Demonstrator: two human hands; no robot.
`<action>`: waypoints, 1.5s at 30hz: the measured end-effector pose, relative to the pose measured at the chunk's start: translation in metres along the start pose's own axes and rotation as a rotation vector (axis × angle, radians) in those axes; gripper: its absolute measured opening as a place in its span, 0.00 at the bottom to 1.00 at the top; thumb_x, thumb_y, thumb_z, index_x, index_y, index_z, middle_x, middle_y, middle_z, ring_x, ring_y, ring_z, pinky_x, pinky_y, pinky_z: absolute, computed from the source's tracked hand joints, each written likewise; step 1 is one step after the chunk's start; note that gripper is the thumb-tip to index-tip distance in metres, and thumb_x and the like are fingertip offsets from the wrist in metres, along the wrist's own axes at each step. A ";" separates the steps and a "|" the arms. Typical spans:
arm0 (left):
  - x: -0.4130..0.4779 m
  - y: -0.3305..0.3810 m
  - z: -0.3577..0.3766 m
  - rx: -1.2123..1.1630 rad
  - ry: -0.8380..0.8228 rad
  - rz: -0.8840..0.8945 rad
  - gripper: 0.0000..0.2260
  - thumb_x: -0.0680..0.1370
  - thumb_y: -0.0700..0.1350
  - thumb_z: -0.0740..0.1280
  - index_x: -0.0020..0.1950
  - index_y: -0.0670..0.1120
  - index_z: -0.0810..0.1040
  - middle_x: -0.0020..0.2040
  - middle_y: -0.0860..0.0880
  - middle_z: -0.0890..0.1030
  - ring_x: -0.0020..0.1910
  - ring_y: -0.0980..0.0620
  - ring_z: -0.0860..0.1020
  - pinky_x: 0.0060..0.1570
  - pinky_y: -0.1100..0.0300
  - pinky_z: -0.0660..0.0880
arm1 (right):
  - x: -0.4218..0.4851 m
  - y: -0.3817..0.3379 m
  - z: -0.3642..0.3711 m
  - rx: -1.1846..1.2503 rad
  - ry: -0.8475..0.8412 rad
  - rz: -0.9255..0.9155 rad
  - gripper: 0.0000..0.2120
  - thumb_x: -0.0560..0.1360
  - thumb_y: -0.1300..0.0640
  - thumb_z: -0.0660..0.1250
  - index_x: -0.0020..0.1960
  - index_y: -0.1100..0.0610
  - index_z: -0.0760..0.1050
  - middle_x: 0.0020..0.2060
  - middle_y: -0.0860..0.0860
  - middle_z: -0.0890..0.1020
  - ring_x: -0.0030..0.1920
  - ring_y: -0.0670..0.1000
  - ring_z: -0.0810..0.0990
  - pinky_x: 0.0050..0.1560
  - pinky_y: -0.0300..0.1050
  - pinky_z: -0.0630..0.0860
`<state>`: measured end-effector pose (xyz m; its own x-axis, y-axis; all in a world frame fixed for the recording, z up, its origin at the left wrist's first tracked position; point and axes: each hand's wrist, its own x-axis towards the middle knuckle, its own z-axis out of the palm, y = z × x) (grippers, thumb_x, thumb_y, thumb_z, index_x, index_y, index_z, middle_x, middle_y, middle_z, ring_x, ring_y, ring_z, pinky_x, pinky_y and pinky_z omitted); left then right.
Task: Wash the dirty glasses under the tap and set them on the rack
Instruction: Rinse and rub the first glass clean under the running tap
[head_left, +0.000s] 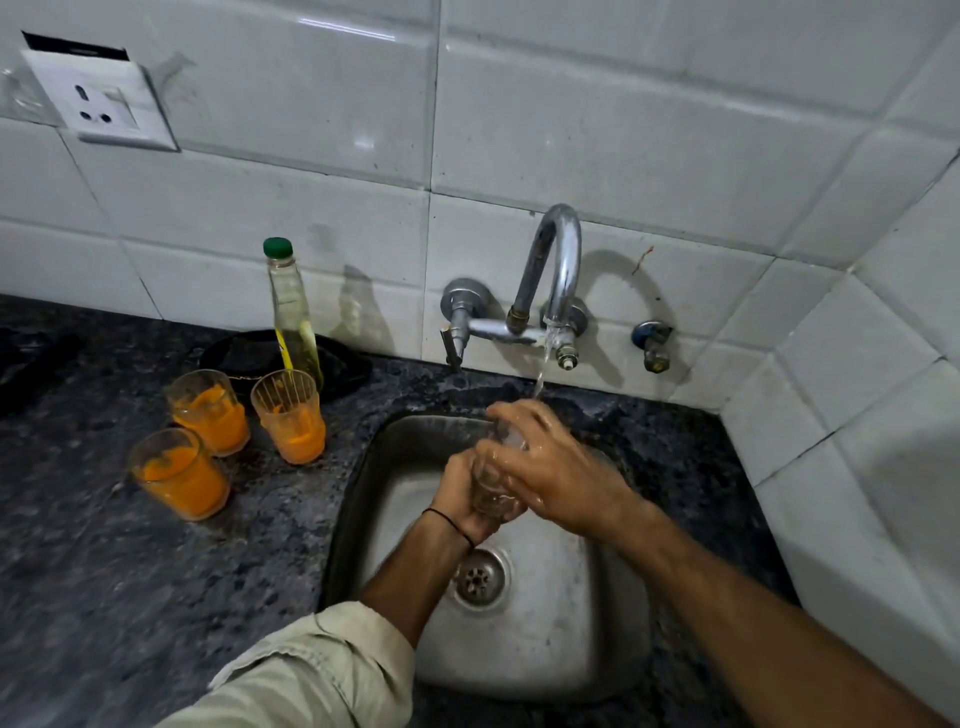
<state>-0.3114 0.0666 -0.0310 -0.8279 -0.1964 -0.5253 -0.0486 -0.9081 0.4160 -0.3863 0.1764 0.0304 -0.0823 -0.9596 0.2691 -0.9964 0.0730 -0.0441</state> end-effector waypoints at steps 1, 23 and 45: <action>-0.002 0.002 -0.001 0.042 -0.004 -0.042 0.12 0.70 0.47 0.62 0.46 0.43 0.81 0.41 0.44 0.79 0.41 0.48 0.78 0.42 0.55 0.72 | -0.001 0.008 -0.002 -0.092 -0.033 -0.128 0.14 0.78 0.53 0.64 0.64 0.52 0.71 0.69 0.61 0.69 0.67 0.63 0.69 0.63 0.56 0.73; 0.008 0.009 0.000 0.179 0.123 -0.224 0.12 0.75 0.49 0.61 0.39 0.43 0.78 0.33 0.44 0.78 0.31 0.47 0.77 0.32 0.61 0.74 | 0.024 -0.003 -0.006 -0.133 0.055 0.187 0.14 0.80 0.46 0.54 0.53 0.55 0.73 0.49 0.54 0.76 0.41 0.55 0.79 0.34 0.49 0.79; 0.012 0.009 0.000 0.102 0.238 0.074 0.15 0.78 0.46 0.55 0.37 0.45 0.77 0.30 0.47 0.76 0.25 0.51 0.74 0.26 0.65 0.68 | 0.019 -0.012 0.004 0.044 -0.047 0.546 0.23 0.84 0.43 0.52 0.65 0.60 0.72 0.60 0.60 0.76 0.58 0.60 0.77 0.57 0.54 0.76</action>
<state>-0.3221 0.0559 -0.0338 -0.6769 -0.3530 -0.6459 -0.0592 -0.8486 0.5258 -0.3758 0.1560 0.0323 -0.5846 -0.7968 0.1527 -0.8074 0.5531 -0.2054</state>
